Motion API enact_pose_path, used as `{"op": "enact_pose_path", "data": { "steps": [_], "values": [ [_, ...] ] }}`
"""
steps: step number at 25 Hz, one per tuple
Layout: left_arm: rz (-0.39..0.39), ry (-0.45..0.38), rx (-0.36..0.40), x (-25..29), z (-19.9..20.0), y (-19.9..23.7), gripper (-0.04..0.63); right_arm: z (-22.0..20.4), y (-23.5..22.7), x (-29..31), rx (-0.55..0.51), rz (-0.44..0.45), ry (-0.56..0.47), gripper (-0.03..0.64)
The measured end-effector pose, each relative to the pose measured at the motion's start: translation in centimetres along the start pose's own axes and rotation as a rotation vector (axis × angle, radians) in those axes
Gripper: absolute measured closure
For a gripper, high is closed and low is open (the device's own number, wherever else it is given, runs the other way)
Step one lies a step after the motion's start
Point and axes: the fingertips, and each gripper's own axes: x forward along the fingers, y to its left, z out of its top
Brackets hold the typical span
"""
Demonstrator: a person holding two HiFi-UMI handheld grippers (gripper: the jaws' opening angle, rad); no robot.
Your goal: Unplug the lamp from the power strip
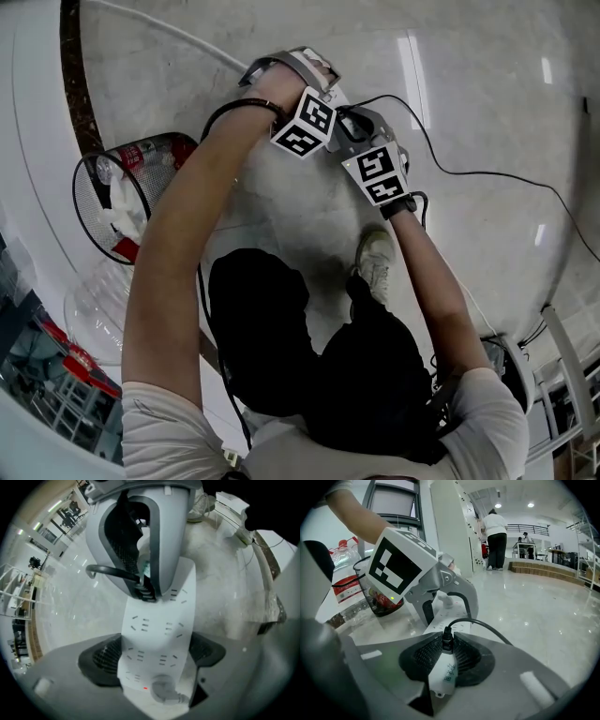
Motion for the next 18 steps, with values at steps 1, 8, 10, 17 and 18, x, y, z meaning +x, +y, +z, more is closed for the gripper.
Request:
{"op": "enact_pose_path", "data": {
  "steps": [1, 8, 10, 17, 18],
  "values": [
    [-0.006, -0.002, 0.004, 0.1, 0.0, 0.0, 0.153, 0.1, 0.1, 0.1, 0.006, 0.009, -0.022, 0.544],
    [0.009, -0.048, -0.035, -0.1, -0.2, 0.0, 0.153, 0.9, -0.2, 0.4, -0.080, -0.017, -0.026, 0.545],
    [0.008, -0.059, -0.045, -0.2, -0.2, -0.1, 0.153, 1.1, -0.1, 0.3, -0.107, -0.017, -0.042, 0.549],
    [0.004, -0.065, -0.046, -0.3, -0.2, 0.0, 0.153, 1.4, -0.3, -0.1, -0.108, -0.021, -0.072, 0.557],
    [0.004, -0.069, -0.046, -0.3, -0.1, 0.0, 0.153, 1.5, -0.3, -0.2, -0.106, -0.024, -0.076, 0.558]
  ]
}}
